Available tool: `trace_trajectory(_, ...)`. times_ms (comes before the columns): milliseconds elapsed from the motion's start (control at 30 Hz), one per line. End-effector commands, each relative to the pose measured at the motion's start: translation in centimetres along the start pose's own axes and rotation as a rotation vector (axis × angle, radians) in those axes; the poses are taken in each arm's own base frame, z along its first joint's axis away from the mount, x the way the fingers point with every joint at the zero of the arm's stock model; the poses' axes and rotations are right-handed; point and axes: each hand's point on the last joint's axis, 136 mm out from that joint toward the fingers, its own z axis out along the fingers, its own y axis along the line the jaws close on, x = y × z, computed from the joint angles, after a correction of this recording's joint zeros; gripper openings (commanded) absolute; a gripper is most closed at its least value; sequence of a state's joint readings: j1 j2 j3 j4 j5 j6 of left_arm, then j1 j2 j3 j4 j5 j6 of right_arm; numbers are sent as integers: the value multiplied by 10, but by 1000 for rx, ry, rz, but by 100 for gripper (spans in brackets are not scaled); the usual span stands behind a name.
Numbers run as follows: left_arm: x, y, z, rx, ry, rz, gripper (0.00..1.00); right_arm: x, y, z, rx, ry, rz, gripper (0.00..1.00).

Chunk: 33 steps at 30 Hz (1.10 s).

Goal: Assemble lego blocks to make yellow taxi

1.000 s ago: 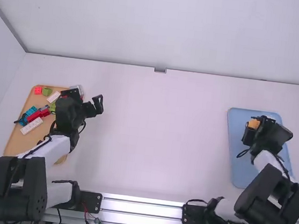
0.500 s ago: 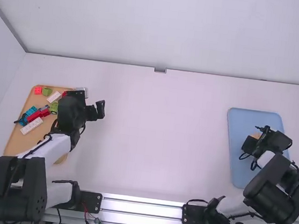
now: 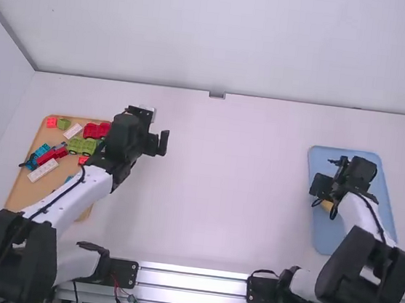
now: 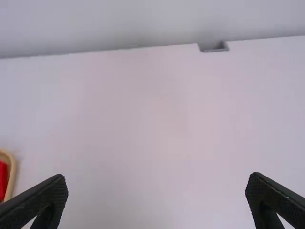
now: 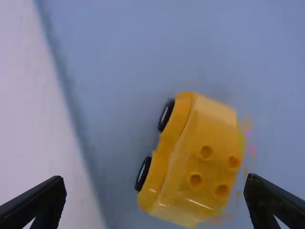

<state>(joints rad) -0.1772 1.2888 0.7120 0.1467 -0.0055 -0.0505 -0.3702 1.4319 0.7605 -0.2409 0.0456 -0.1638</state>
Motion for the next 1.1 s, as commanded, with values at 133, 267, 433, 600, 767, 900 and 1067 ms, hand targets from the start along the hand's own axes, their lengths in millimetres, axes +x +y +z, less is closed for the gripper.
trace_trajectory(133, -56, -29, -37, 114, -144, 37, 99, -48, 35, -70, -45, -183, -93, 99)
trace_trajectory(267, -74, -44, -62, 204, -216, 48, 99, -62, 63, -112, -97, -300, -162, 99)
trace_trajectory(433, -76, -32, -78, 171, -248, 59, 97, -66, 91, -146, -174, -412, -201, 96)
trace_trajectory(600, -50, 1, -80, 53, -192, 35, 91, -60, 111, -155, -251, -470, -178, 90)
trace_trajectory(767, -25, 40, -88, -95, -169, -8, 83, -57, 109, -161, -272, -538, -95, 82)
trace_trajectory(900, -6, 56, -96, -150, -170, -28, 76, -53, 107, -166, -276, -612, -87, 75)
trace_trajectory(1067, 17, 54, -102, -150, -170, -28, 67, -48, 105, -173, -281, -703, -76, 66)
